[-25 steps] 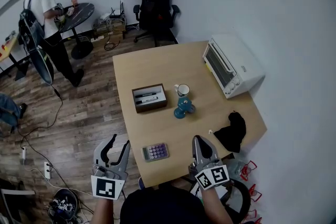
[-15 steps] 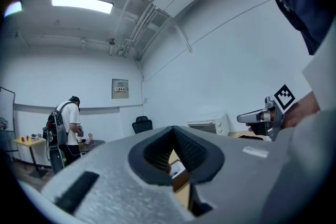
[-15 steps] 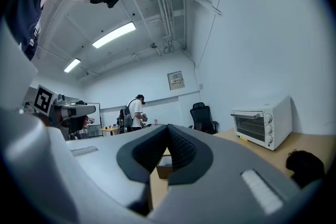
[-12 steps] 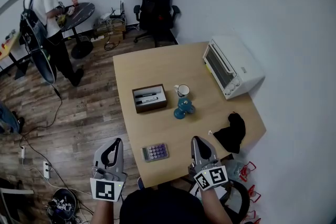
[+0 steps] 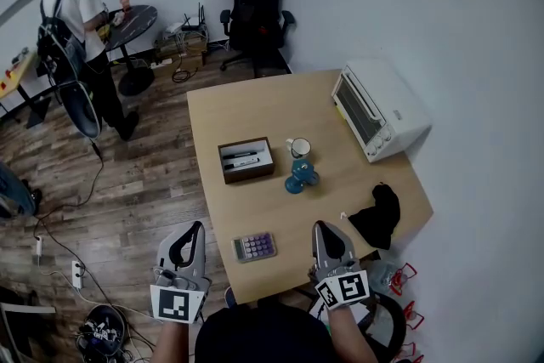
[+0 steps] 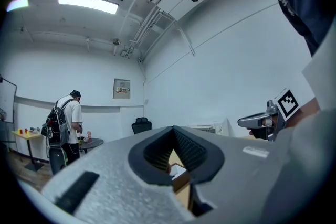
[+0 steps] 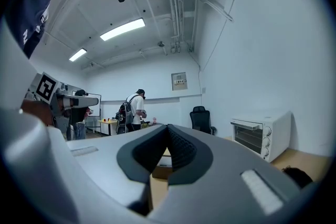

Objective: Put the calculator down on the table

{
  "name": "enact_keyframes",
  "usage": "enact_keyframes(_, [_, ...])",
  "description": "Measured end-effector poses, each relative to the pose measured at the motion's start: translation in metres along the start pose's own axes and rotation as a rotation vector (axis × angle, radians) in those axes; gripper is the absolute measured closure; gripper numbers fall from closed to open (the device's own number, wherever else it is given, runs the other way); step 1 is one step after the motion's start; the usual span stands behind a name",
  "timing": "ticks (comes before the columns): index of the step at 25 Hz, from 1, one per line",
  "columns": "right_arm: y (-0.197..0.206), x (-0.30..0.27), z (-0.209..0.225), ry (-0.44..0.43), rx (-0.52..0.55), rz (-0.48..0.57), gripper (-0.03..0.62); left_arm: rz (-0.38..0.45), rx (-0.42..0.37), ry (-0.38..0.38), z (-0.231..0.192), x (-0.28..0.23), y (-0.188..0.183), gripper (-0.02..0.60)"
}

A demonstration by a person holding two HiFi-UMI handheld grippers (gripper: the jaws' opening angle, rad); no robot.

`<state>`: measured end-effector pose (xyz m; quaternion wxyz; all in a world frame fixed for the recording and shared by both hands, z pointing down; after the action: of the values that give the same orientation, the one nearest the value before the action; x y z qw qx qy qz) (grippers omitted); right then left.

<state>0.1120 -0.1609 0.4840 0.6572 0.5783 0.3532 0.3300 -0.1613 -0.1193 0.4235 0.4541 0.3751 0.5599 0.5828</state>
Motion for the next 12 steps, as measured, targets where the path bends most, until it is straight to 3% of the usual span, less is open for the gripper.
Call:
enact_keyframes(4, [-0.004,-0.001,-0.01,-0.001,0.117,-0.022,0.588,0.006,0.049,0.01,-0.002,0.001,0.002,0.578])
enact_keyframes(7, [-0.009,-0.003,-0.025,-0.011,0.246,-0.05,0.588,-0.013,0.024,0.014,-0.003,0.003,0.008,0.578])
enact_keyframes(12, [-0.013,-0.004,-0.031,-0.048,0.209,-0.044,0.588,-0.014,0.061,0.004,-0.005,0.002,0.008,0.578])
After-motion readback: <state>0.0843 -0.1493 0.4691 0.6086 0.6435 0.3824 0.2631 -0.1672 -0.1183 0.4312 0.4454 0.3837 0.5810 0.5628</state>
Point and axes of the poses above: the fingertips, and each gripper's own axes: x backward along the fingers, z to its right, y out of its underside, the point moved 4 cm from there along x, backward along the fingers, and after that the axes turned 6 degrees about -z, right-handed, at the moved point
